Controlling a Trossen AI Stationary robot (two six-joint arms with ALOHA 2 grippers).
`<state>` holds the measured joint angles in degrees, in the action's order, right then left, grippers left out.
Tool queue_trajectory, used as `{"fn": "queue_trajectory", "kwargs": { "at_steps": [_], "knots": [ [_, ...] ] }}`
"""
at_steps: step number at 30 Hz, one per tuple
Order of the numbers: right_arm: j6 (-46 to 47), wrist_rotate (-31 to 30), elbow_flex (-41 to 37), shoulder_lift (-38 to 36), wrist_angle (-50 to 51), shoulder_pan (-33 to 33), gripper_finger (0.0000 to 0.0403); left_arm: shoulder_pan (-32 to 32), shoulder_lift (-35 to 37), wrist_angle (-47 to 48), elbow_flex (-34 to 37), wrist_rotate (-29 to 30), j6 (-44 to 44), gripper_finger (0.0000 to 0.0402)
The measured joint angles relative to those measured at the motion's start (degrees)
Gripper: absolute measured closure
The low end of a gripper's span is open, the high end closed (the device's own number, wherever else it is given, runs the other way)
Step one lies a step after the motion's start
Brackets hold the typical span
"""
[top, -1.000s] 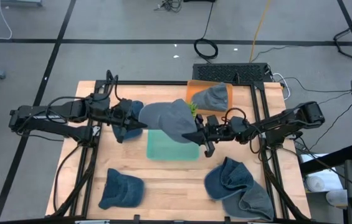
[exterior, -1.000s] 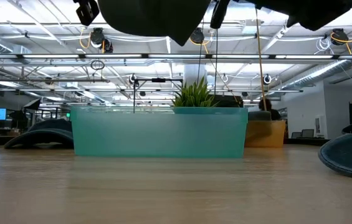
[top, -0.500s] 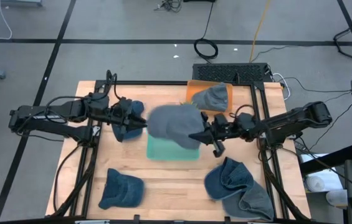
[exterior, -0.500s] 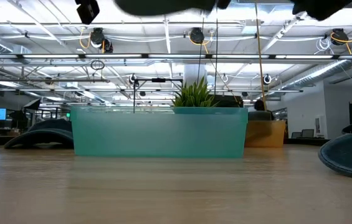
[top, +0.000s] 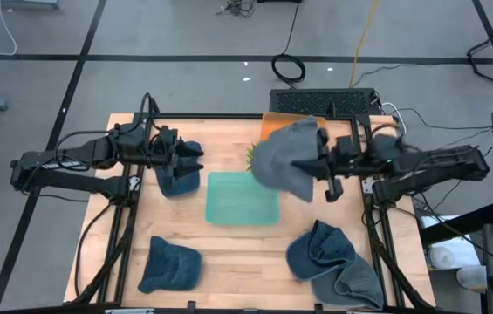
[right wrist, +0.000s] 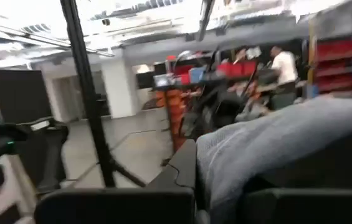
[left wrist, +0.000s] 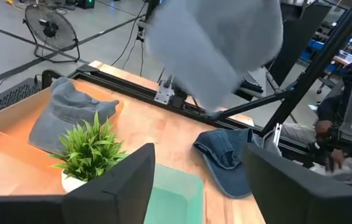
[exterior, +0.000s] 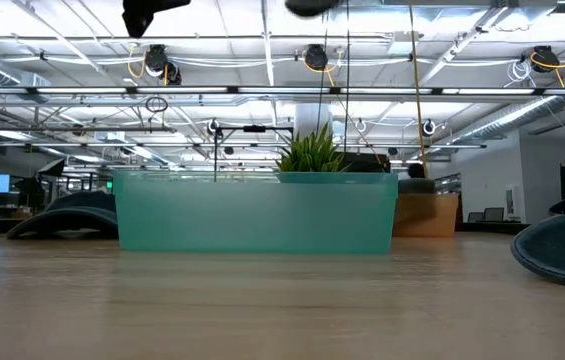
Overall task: Pick & Place hat
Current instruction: Put the top gray cap into the orange bin
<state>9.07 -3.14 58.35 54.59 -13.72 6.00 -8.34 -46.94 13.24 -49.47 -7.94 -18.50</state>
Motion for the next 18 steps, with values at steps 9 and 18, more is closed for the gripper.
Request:
{"fn": "queue_trajectory", "kwargs": {
  "at_steps": [9, 18],
  "knots": [
    [-12.31, -15.96, 13.65, 1.9, 17.37, 0.0, 0.0403, -0.02, 0.0, -0.03, 0.0, 0.02, -0.7, 0.014],
    [-22.4, -38.86, 19.05, 5.65, 22.52, 1.67, 0.0403, -0.22, -0.02, -0.12, 0.0, 0.5, -0.72, 0.0149]
  ]
}}
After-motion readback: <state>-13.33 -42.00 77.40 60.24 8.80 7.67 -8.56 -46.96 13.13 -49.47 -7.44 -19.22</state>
